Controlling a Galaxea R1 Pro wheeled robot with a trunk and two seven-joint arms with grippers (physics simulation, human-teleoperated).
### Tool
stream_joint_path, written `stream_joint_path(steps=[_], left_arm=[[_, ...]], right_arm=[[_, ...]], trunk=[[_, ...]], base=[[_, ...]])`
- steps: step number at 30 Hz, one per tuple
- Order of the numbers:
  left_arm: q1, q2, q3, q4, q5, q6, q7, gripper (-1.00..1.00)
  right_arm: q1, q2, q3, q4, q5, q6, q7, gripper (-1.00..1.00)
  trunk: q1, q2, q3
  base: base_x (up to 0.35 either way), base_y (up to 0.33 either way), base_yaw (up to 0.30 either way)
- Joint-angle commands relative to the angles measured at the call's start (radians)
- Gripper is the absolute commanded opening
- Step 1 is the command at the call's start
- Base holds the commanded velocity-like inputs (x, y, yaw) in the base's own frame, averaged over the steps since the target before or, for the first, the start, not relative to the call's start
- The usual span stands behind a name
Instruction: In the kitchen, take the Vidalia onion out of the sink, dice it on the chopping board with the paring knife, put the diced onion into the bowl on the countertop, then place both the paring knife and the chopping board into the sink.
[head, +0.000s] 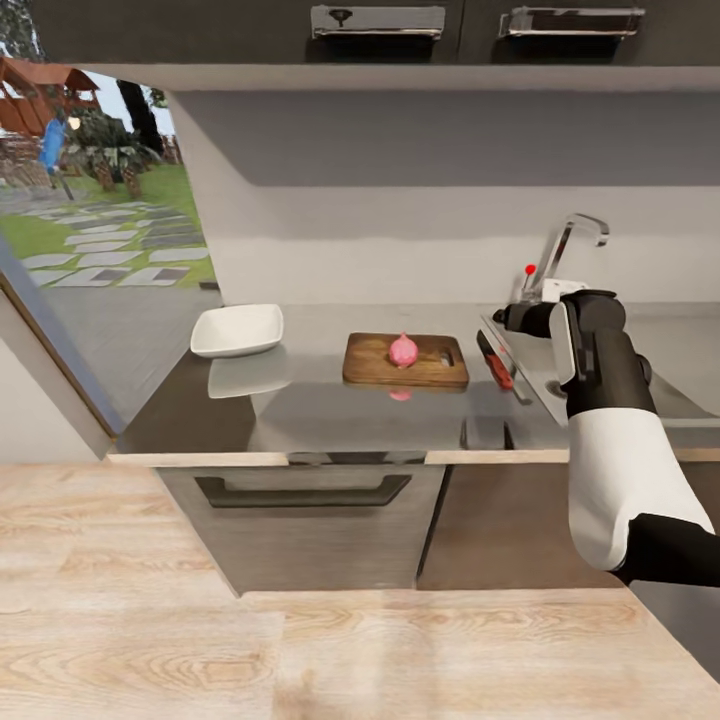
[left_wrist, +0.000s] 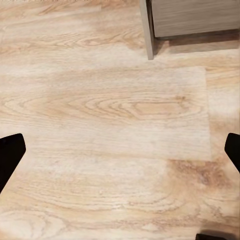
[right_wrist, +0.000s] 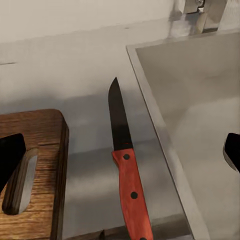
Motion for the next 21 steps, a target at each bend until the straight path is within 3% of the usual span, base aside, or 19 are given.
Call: stream_joint_path(steps=[1, 9, 15, 21], left_arm=[[-0.001, 0.0, -0.004, 0.0, 0.004, -0.003, 0.001, 1.0], [-0.001, 0.0, -0.004, 0.0, 0.004, -0.003, 0.001, 1.0], [-0.001, 0.0, -0.004, 0.0, 0.004, -0.003, 0.001, 1.0], [-0.001, 0.0, -0.004, 0.001, 0.004, -0.003, 0.001, 1.0]], right_arm=[[0.0, 0.0, 0.0, -0.001, 0.006, -0.001, 0.003, 1.0], [0.003, -0.001, 0.0, -0.001, 0.006, -0.014, 0.003, 1.0], [0.003, -0.029, -0.001, -0.001, 0.006, -0.015, 0.005, 1.0], [0.005, -0.035, -0.001, -0.001, 0.006, -0.015, 0.007, 1.0]], trunk=[[0.0, 0.0, -0.001], [0.0, 0.0, -0.009], [0.0, 0.0, -0.019], [0.0, 0.0, -0.028]], base=[[0.078, -0.008, 0.0], [0.016, -0.002, 0.0], [0.0, 0.0, 0.0], [0.0, 0.0, 0.0]])
